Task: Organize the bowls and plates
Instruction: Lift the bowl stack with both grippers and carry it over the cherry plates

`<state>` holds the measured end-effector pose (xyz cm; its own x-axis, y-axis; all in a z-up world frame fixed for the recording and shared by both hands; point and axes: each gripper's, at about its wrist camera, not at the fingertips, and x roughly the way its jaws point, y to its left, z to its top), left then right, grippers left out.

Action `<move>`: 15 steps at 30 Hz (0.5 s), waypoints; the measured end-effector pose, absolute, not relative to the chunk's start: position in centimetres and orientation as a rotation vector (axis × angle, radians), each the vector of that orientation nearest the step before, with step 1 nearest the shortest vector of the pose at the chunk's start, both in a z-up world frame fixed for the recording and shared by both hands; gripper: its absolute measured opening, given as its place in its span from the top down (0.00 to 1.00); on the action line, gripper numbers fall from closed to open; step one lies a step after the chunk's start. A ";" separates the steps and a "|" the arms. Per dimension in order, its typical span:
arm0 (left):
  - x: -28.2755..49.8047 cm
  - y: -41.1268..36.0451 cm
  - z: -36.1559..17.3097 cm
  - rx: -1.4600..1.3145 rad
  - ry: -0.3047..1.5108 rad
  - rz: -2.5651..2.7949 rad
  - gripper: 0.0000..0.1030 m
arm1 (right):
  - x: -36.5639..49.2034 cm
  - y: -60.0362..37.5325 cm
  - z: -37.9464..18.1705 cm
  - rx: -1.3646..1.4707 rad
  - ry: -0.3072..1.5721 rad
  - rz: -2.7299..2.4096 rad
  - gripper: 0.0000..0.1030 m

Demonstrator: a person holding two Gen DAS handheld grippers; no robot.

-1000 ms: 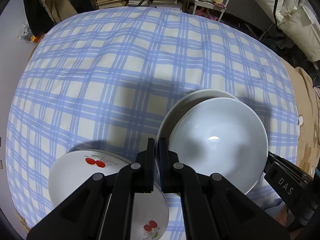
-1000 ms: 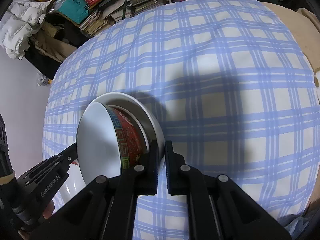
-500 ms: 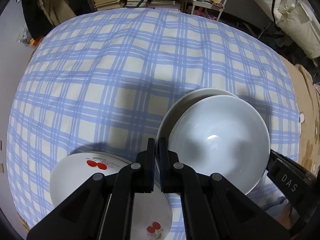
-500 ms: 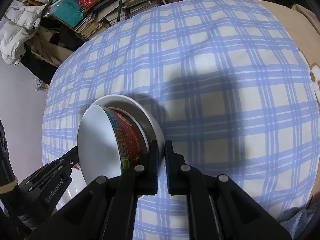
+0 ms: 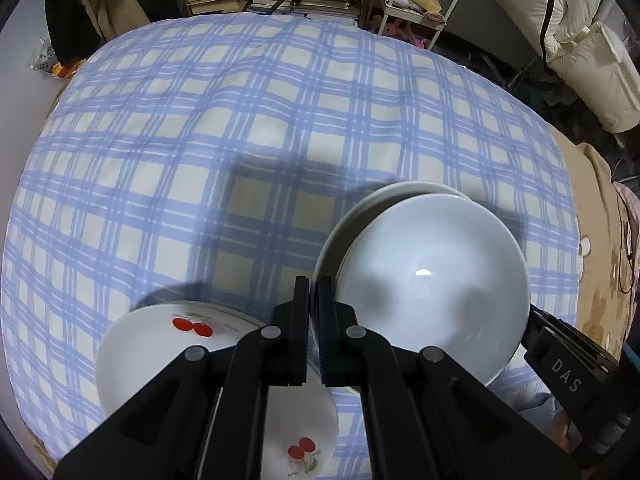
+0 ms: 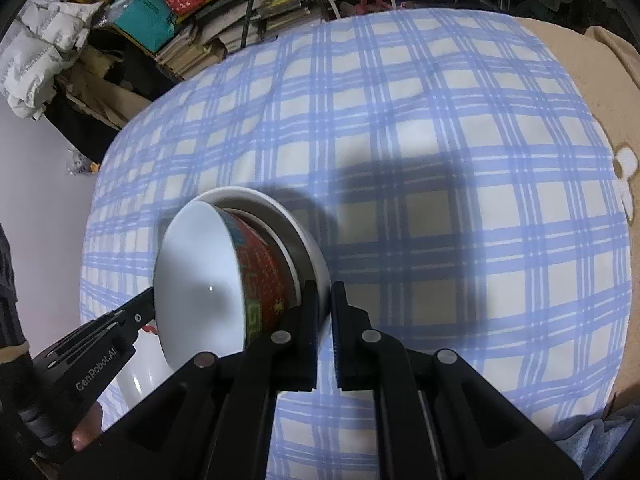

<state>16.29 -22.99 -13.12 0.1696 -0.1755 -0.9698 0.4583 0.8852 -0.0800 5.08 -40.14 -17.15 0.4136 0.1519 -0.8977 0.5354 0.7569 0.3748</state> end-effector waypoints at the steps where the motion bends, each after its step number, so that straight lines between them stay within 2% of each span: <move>1: 16.4 -23.0 -13.0 0.263 1.332 -0.450 0.99 | 5.2 -40.0 -17.0 0.699 1.141 -0.267 0.90; 15: 16.0 -23.7 -10.5 0.284 1.271 -0.469 0.99 | 4.9 -40.8 -16.0 0.769 1.098 -0.248 0.90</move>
<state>15.99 -23.66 -10.50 0.2201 -0.1791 -0.9589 0.4862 0.8723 -0.0514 4.89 -40.77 -15.96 0.4584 0.1829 -0.8697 0.5391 0.7208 0.4357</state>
